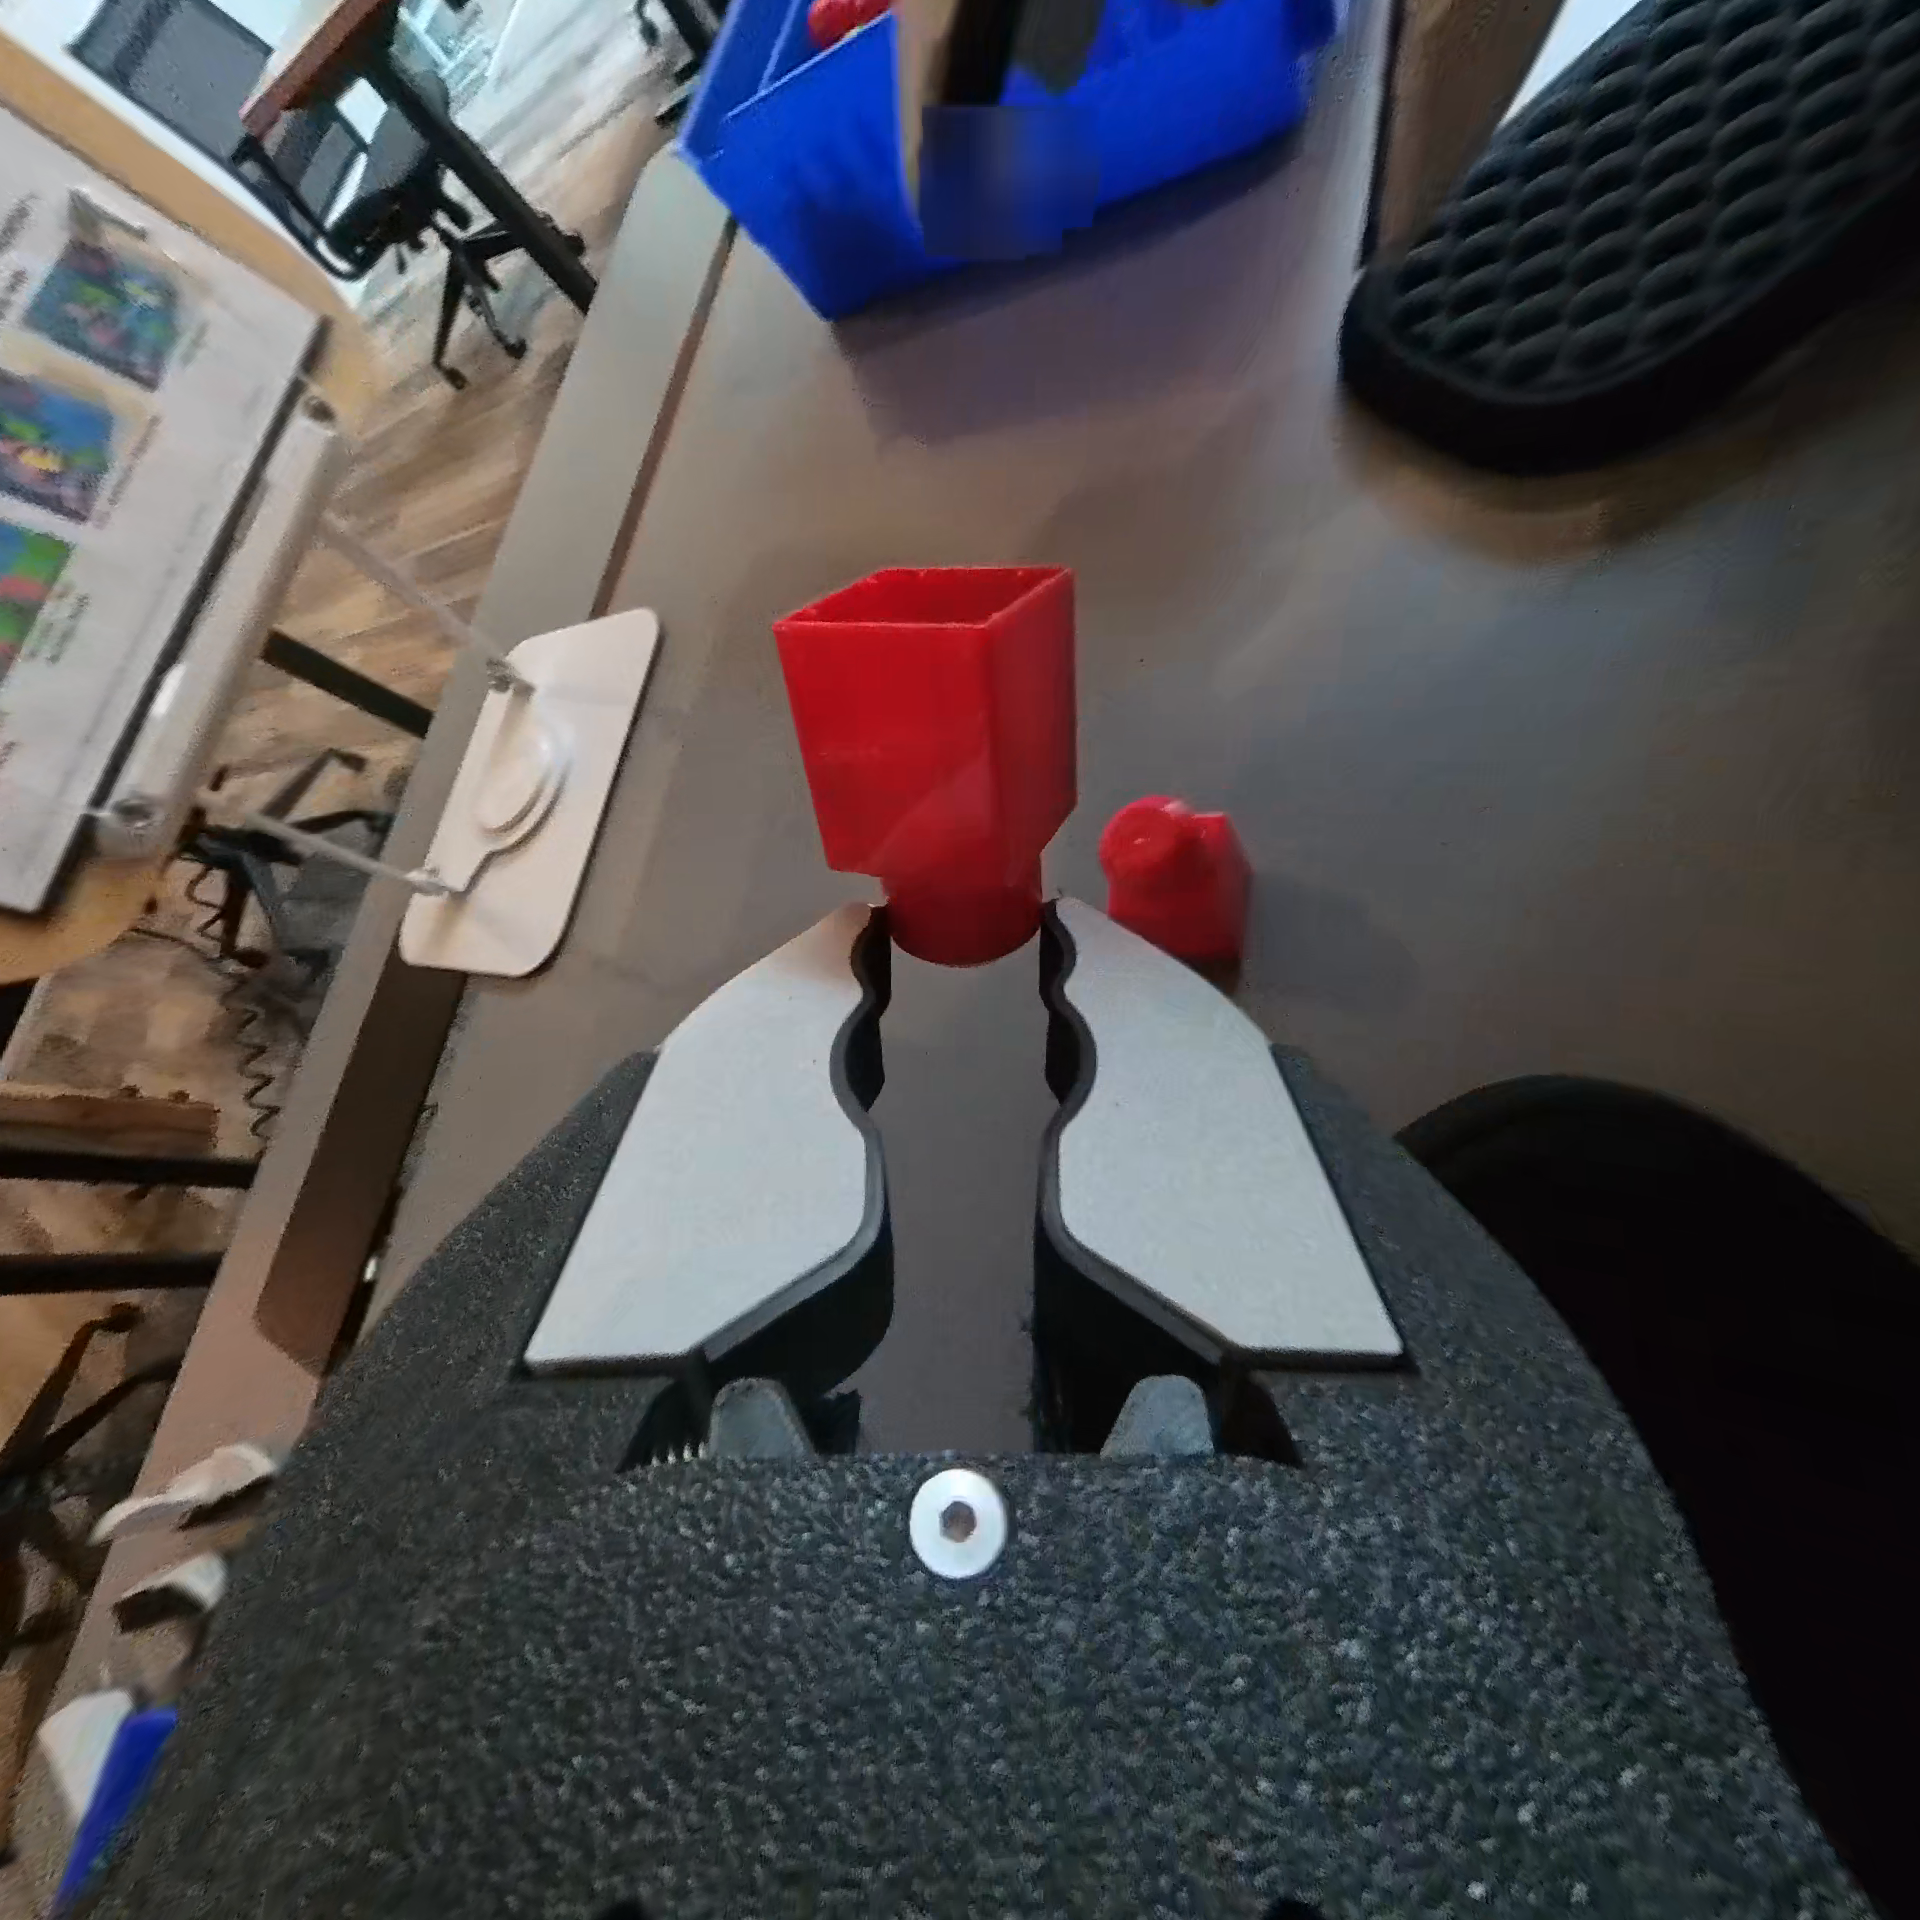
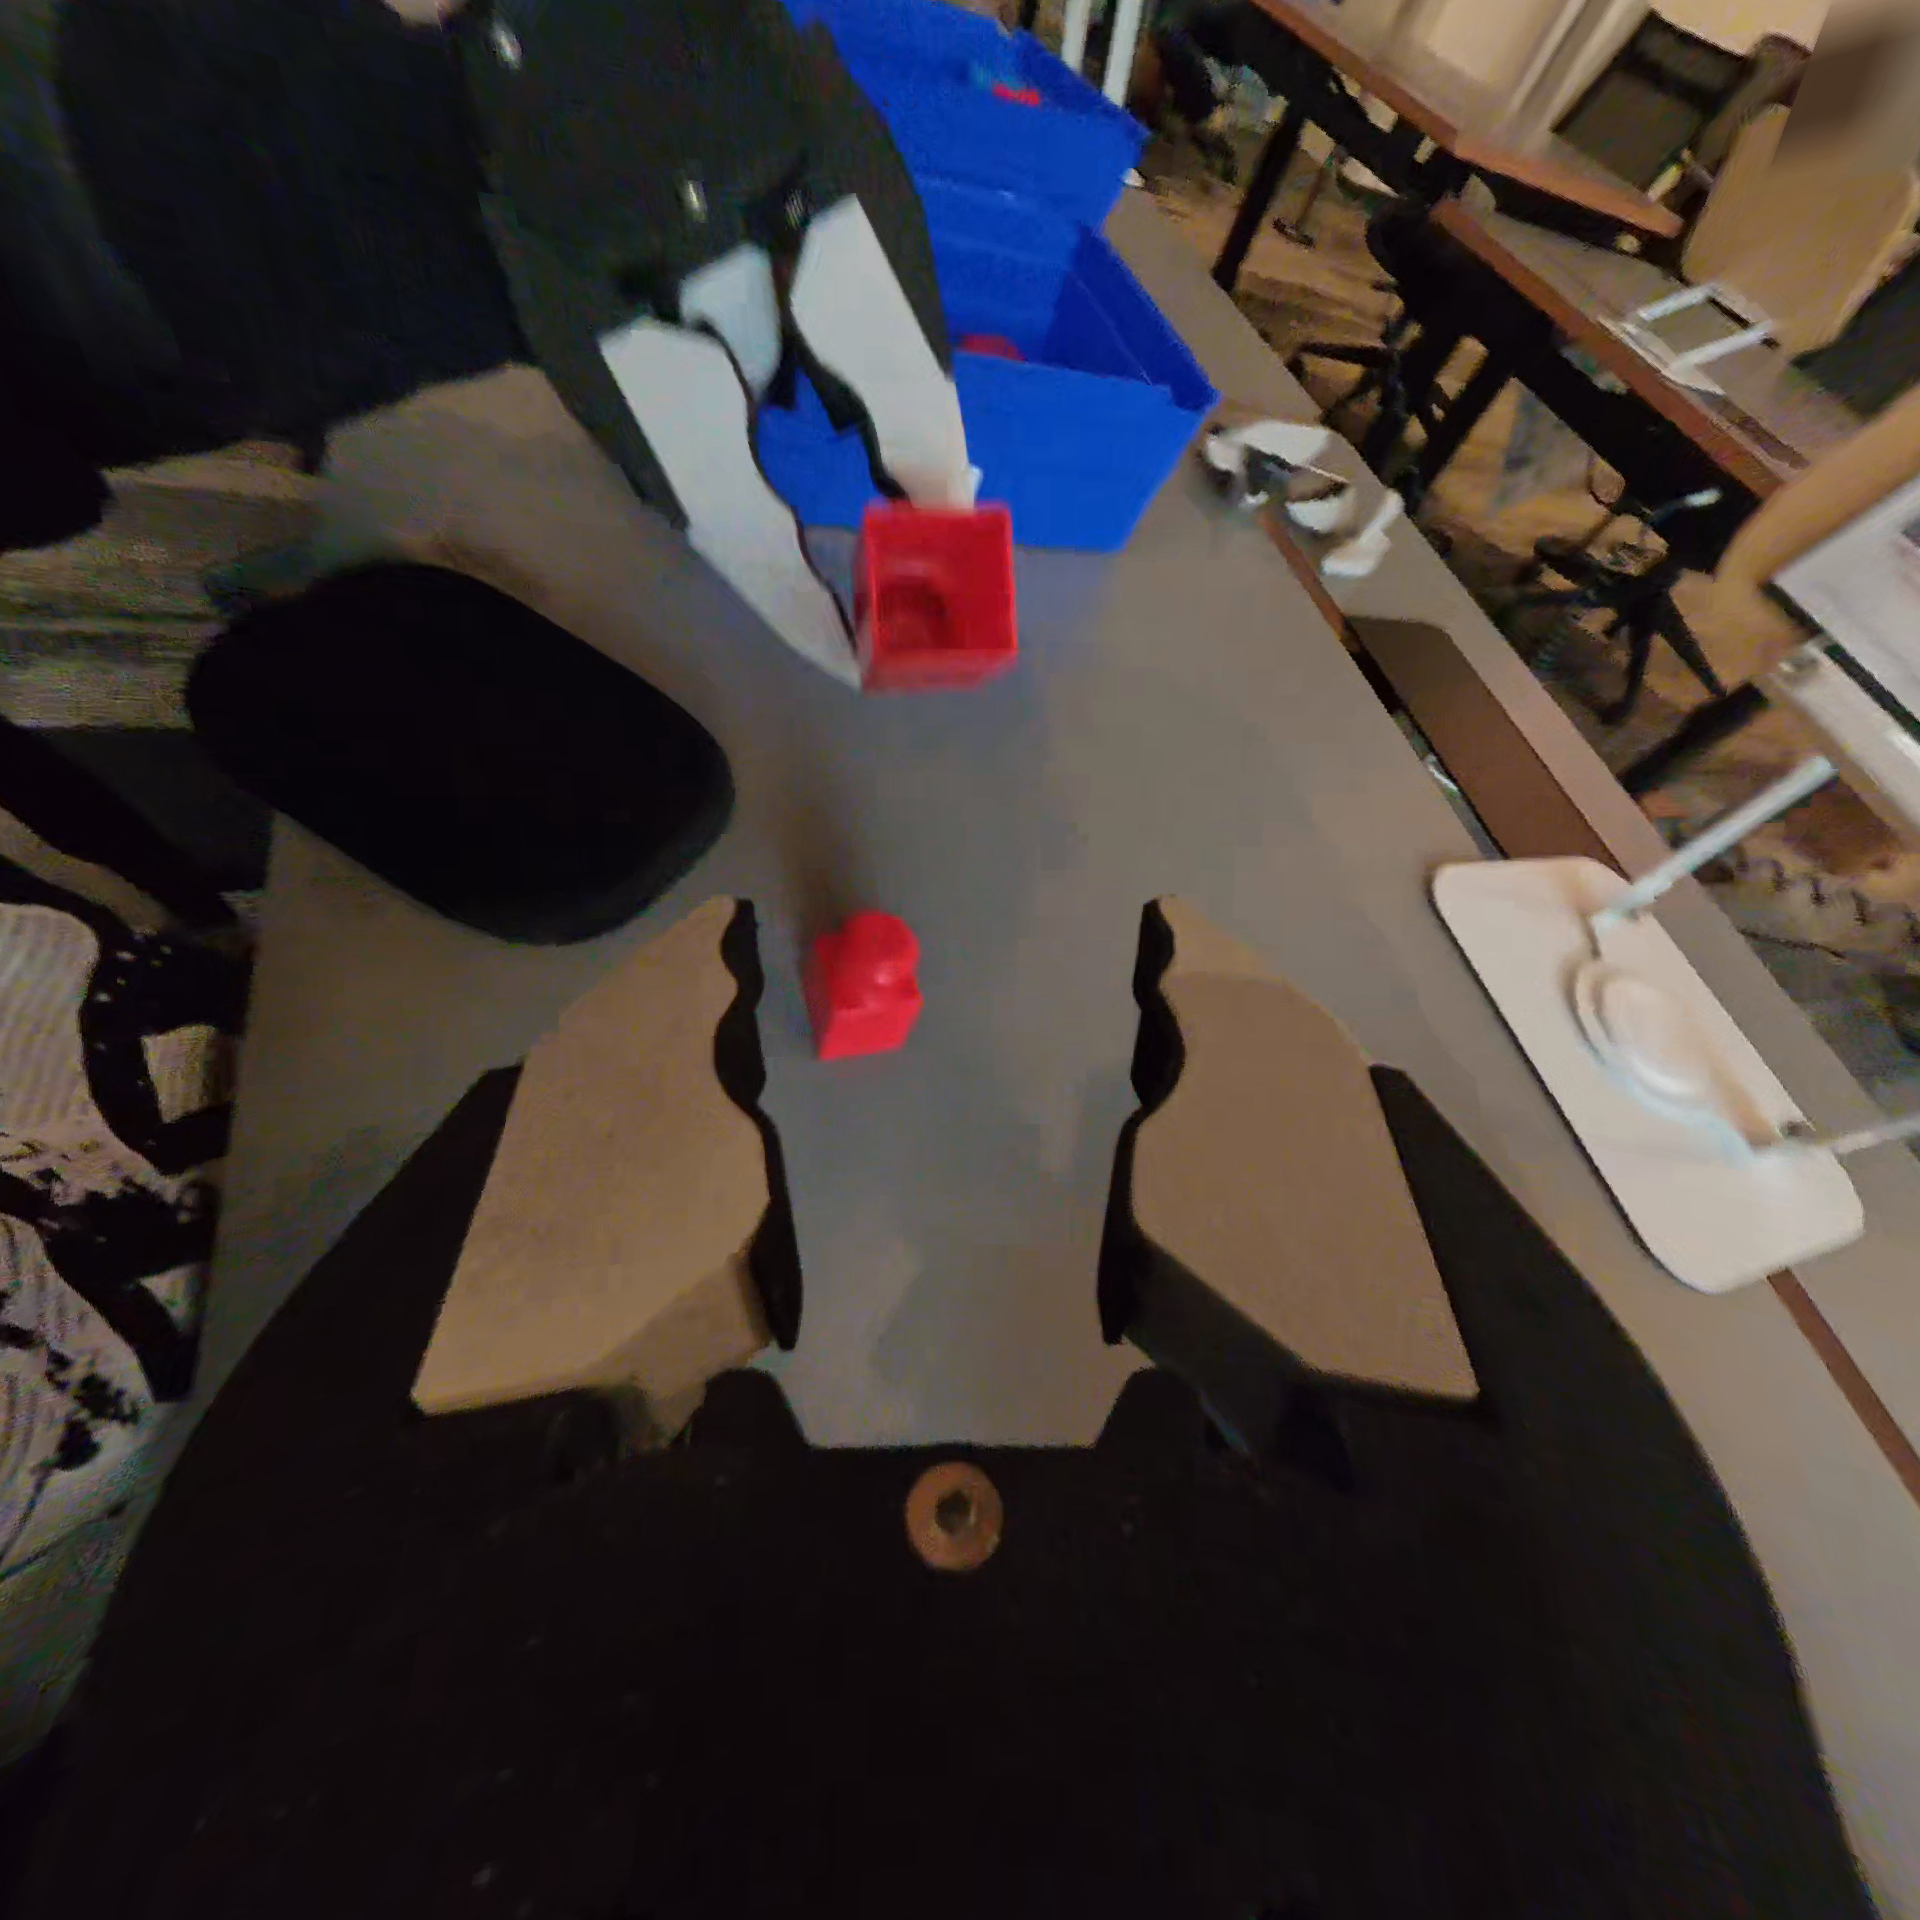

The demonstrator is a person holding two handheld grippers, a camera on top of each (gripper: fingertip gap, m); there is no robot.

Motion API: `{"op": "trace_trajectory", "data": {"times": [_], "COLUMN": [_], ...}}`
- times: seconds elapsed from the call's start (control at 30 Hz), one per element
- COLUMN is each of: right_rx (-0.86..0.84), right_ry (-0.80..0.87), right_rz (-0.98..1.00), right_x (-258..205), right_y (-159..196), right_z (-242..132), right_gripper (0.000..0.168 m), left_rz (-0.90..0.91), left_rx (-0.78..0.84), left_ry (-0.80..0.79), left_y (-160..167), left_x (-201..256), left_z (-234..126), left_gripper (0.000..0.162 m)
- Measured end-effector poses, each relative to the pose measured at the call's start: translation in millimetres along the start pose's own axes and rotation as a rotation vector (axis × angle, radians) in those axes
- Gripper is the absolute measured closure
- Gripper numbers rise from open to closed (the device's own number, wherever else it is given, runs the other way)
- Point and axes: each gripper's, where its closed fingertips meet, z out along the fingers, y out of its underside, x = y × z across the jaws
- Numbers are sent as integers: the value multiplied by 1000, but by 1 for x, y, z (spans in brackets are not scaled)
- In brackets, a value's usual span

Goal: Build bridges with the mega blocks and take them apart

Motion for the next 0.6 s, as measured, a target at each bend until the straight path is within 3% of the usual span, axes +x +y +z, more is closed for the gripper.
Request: {"op": "trace_trajectory", "data": {"times": [0.27,0.33,0.4,0.5,0.6], "right_rx": [-67,-96,-102,-42,123], "right_ry": [-120,-131,-140,-134,-108], "right_rz": [-92,-110,-134,-98,6], "right_x": [-24,-27,-30,-27,-13], "right_y": [-14,-11,-10,-16,-31], "right_z": [40,46,48,43,29], "right_gripper": [102,110,130,134,135], "left_rz": [30,40,43,-7,-155], "left_rx": [-17,-19,-14,58,220], "left_ry": [69,79,72,48,8], "left_y": [-8,-9,-10,-17,-31], "left_x": [35,40,41,35,22], "left_z": [16,17,16,10,0], "left_gripper": [135,134,134,134,120]}}
